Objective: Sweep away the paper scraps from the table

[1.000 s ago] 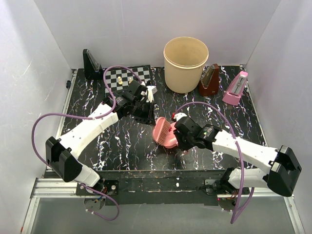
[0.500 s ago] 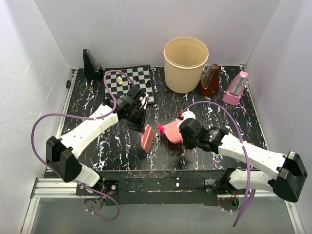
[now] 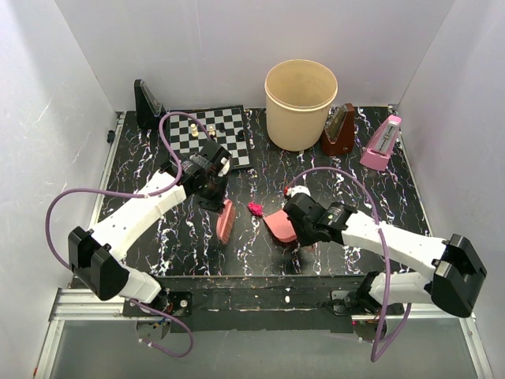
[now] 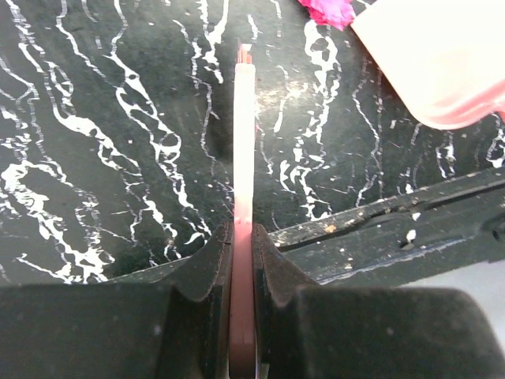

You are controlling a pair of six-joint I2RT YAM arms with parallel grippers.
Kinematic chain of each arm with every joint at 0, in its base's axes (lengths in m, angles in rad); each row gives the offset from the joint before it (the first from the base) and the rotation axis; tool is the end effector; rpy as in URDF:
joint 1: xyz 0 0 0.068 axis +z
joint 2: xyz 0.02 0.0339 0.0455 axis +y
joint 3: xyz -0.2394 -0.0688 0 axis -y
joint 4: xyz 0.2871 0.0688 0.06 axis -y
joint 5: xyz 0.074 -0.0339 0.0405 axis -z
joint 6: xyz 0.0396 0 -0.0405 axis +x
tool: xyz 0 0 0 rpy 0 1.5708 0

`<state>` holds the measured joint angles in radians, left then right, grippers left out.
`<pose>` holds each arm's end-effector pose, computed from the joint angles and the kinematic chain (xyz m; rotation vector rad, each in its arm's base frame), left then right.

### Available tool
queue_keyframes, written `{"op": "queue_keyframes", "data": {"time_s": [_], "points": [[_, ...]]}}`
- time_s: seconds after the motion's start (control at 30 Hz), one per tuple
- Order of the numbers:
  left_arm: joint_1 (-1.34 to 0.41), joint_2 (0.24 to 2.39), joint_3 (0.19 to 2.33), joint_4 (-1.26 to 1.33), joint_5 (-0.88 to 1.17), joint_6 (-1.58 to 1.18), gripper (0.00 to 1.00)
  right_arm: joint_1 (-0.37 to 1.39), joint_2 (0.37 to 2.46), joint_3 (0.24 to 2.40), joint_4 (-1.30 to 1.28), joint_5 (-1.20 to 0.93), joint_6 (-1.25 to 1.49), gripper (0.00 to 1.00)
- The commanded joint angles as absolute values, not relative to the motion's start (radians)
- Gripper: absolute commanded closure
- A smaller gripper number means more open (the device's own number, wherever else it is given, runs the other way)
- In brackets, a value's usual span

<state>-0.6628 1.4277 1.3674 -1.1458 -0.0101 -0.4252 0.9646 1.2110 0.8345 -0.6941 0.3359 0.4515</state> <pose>0.2498 -0.1945 0.2869 0.3308 2.7936 -0.2563 0.1692 0.2212 0.1901 -0.5397 2.4921 0.0951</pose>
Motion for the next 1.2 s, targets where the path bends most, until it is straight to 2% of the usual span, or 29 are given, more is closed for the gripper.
{"op": "queue_keyframes", "data": {"time_s": [0.0, 0.13, 0.33, 0.6, 0.67, 0.8, 0.87, 1.03, 1.17], "points": [[-0.660, 1.382, 1.402, -1.157, -0.162, -0.407, 1.00, 0.992, 1.265, 0.926, -0.764, 0.311, 0.417, 0.99], [-0.660, 1.426, 1.402, -1.063, -0.273, -0.382, 1.00, 1.026, 1.325, 0.983, -0.810, 0.324, 0.402, 0.99], [-0.661, 1.537, 1.385, -0.838, -0.302, -0.226, 1.00, 1.037, 1.358, 0.989, -0.726, 0.230, 0.356, 0.99], [-0.695, 1.781, 1.555, -0.871, -0.314, -0.147, 1.00, 1.035, 1.408, 0.992, -0.630, 0.160, 0.333, 0.99], [-0.715, 1.818, 1.589, -0.885, -0.272, -0.121, 1.00, 1.034, 1.420, 0.997, -0.629, 0.164, 0.327, 0.99], [-0.735, 1.855, 1.638, -0.920, 0.047, -0.084, 1.00, 1.028, 1.420, 0.991, -0.611, 0.169, 0.302, 0.99], [-0.735, 1.870, 1.667, -0.965, 0.141, -0.098, 1.00, 1.016, 1.416, 0.983, -0.601, 0.172, 0.292, 0.99], [-0.736, 1.847, 1.704, -1.074, 0.222, -0.136, 1.00, 1.005, 1.393, 0.953, -0.565, 0.190, 0.279, 0.99], [-0.738, 1.772, 1.695, -1.109, 0.171, -0.155, 1.00, 1.005, 1.371, 0.924, -0.543, 0.198, 0.273, 0.99]]}}
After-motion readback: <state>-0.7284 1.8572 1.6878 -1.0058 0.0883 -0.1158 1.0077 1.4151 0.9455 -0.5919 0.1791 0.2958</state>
